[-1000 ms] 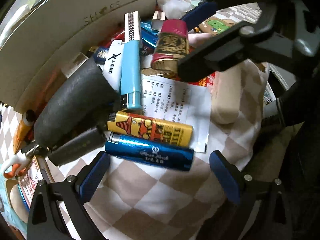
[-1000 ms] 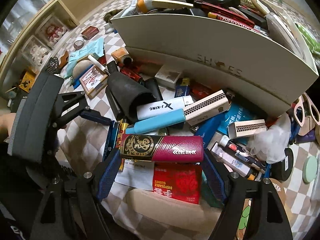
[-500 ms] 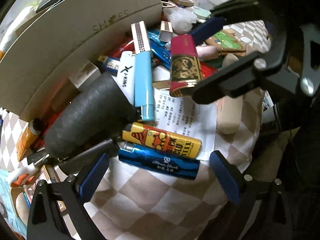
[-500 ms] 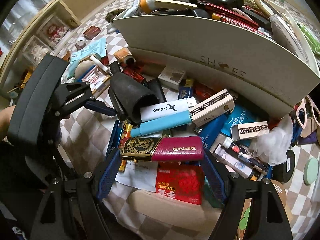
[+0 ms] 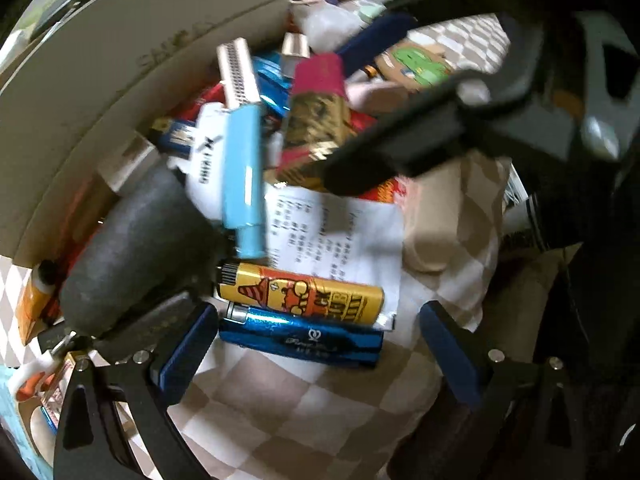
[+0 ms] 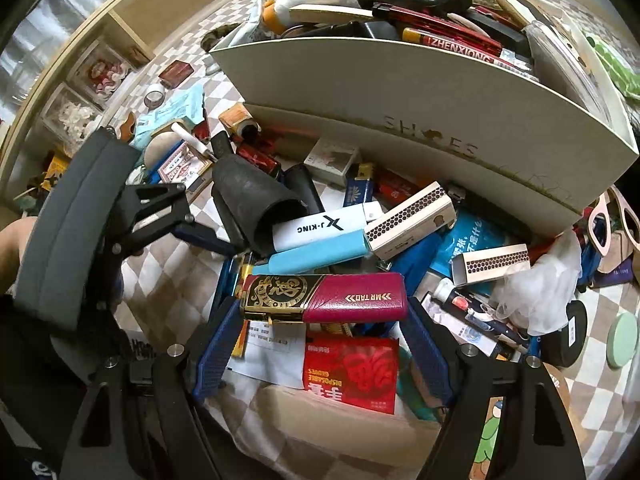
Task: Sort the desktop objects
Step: 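Grasp the blue 'First Look' tube with the left tool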
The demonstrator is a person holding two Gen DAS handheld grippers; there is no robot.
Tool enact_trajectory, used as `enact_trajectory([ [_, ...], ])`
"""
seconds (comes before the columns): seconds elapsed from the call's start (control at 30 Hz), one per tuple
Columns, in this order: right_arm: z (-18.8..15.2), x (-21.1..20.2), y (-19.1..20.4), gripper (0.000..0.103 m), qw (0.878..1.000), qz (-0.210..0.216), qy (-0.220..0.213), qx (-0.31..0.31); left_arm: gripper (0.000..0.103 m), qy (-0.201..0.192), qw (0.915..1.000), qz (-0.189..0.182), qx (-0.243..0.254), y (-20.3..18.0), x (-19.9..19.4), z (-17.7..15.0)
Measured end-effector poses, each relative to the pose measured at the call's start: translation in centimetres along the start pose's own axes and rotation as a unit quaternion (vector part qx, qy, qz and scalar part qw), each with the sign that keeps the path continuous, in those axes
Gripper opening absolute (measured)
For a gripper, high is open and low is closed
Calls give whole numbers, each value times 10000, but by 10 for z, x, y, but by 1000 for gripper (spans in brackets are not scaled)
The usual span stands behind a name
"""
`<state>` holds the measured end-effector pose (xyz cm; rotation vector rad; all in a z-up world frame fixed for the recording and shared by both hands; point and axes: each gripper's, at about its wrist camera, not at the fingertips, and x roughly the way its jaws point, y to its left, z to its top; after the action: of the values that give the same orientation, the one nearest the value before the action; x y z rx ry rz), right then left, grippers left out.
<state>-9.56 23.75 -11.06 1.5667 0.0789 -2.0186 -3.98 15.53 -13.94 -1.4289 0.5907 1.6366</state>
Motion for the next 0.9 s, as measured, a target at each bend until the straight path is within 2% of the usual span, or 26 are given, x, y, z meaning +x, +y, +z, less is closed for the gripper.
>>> enact_trajectory([
  [0.13, -1, -2, 0, 80, 10000, 3, -18, -19, 101, 118, 9998, -128, 83, -9, 0, -5],
  [0.3, 0, -2, -5, 80, 9999, 31, 4, -107, 101, 224, 9993, 197, 246, -13, 11, -13],
  [0.4, 1, -3, -11, 80, 9998, 9, 19, -194, 101, 158, 9988, 385, 256, -14, 11, -13],
  [0.57, 2, -6, -16, 80, 9999, -45, -9, -109, 100, 81, 9995, 297, 96, -13, 9, -14],
  [0.7, 2, -8, -22, 80, 9998, -178, -9, -61, 85, -14, 9998, 190, -14, -11, 4, -17],
  [0.77, 1, -9, -24, 80, 9997, -222, -10, -37, 83, -61, 9999, 137, -69, -11, 1, -18],
  [0.9, 0, -11, -27, 80, 9996, -270, -9, -4, 84, -66, 9998, 186, -45, 5, 21, -15],
])
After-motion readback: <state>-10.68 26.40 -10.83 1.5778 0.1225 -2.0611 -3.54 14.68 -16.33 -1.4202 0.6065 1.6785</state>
